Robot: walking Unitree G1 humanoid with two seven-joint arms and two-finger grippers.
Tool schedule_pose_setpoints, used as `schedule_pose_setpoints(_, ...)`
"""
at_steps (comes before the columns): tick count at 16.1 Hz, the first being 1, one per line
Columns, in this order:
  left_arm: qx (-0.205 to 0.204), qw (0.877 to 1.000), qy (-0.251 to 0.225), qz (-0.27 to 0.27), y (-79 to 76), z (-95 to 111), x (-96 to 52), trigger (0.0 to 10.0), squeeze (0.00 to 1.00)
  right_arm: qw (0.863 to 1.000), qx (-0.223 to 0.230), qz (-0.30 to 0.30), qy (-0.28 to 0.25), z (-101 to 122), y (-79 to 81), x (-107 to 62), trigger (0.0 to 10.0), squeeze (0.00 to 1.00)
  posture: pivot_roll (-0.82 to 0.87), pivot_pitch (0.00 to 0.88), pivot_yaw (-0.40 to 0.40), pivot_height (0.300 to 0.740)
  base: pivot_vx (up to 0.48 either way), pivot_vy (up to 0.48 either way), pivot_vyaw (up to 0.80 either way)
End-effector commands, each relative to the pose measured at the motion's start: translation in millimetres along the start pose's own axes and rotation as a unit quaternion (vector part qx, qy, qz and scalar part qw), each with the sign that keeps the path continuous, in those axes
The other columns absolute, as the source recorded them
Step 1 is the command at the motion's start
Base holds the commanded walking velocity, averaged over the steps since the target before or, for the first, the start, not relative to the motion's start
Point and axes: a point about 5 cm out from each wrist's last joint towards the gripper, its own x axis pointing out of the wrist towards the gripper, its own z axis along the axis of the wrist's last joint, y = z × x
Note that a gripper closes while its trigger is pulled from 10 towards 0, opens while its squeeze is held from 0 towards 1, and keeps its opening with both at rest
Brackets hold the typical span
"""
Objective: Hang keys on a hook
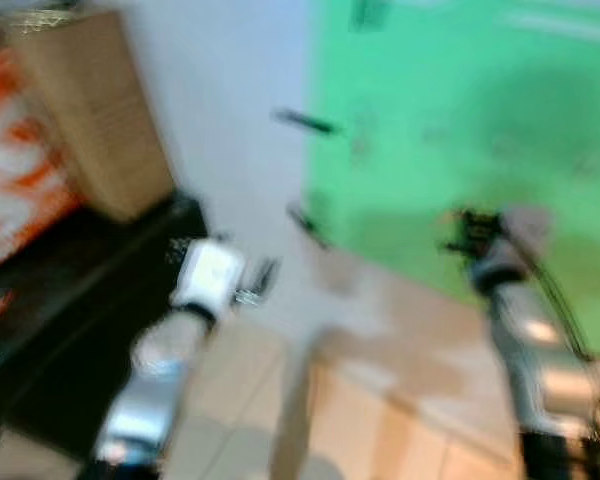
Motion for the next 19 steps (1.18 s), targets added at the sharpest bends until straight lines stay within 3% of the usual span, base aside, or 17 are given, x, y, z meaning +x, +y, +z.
schedule_pose_setpoints(1, 0.009, 1.0, 0.005, 0.017, 12.2, -1, -5.2, 10.0, 0.56, 1.0, 0.007, 0.026, -0.013, 5, 13.6, 2.2, 10.0, 0.0, 0.01, 0.0, 0.004, 0.74, 0.337, 0.0, 0.0)
schedule_pose_setpoints(12, 0.015, 0.999, 0.008, -0.029, 5.9, -2, -11.6, 10.0, 0.53, 0.994, -0.007, 0.109, -0.003, 4, 24.1, 0.7, 10.0, 0.0, 0.02, 0.0, 0.006, 0.74, 0.06, 0.0, 0.0)
schedule_pose_setpoints(19, 0.025, 0.994, 0.009, -0.109, 3.9, 6, -11.9, 10.0, 0.54, 0.986, 0.006, 0.162, -0.034, 31, 51.3, 30.3, 10.0, 0.0, 0.03, 0.0, 0.003, 0.74, 0.0, 0.0, 0.0)
